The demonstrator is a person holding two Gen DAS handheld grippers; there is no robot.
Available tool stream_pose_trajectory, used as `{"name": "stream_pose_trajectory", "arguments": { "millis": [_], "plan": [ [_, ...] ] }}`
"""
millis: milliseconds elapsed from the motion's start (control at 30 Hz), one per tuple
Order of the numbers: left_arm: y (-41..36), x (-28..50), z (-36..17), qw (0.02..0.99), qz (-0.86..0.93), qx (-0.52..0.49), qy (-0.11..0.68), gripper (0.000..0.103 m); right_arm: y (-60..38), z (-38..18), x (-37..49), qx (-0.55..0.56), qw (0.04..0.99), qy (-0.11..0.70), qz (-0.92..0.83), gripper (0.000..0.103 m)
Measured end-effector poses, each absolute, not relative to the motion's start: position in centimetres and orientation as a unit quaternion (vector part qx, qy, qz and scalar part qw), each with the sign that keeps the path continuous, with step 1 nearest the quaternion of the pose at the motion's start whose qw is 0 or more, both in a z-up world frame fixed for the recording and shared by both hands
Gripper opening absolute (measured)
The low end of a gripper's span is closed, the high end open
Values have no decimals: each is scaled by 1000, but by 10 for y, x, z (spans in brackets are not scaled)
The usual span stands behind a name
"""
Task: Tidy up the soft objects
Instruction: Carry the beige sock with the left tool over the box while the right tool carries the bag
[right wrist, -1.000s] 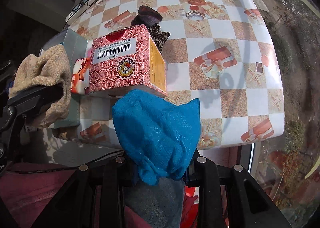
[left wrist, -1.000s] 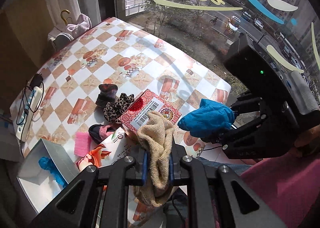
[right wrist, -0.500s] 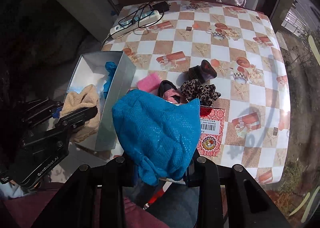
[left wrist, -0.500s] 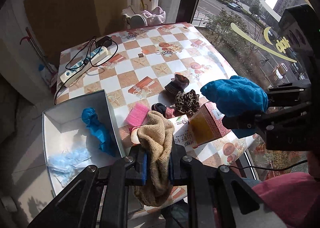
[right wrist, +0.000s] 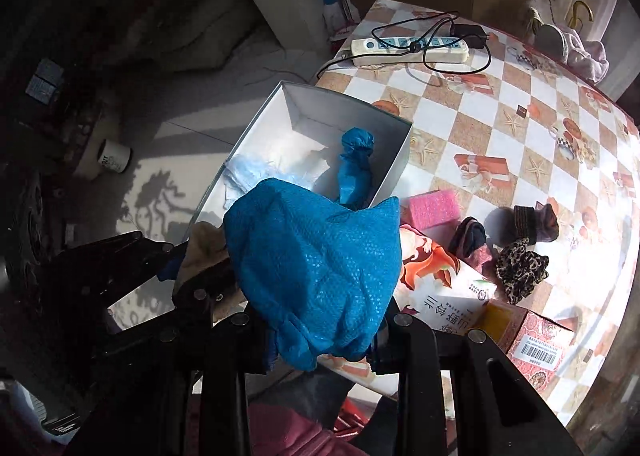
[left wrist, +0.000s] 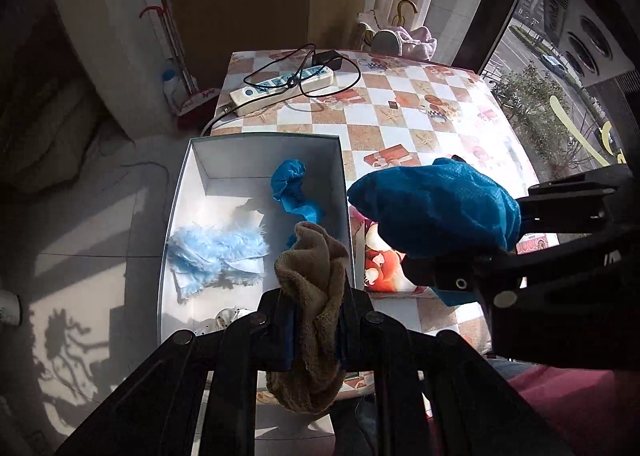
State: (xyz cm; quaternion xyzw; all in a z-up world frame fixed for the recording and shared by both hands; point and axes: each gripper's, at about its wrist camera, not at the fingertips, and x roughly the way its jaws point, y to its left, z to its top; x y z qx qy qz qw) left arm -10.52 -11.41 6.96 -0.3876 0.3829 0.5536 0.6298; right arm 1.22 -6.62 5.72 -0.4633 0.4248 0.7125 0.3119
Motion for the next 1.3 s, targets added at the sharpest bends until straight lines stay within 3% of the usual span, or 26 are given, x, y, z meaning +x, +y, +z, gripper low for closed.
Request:
{"name": "stream_pose_trajectory", "arguments": {
  "millis": [1300],
  "plan": [
    [-115, -121, 61, 609, 566, -405, 380, 18, -65, 31, 4, -488, 280, 457, 689, 33]
  ]
}}
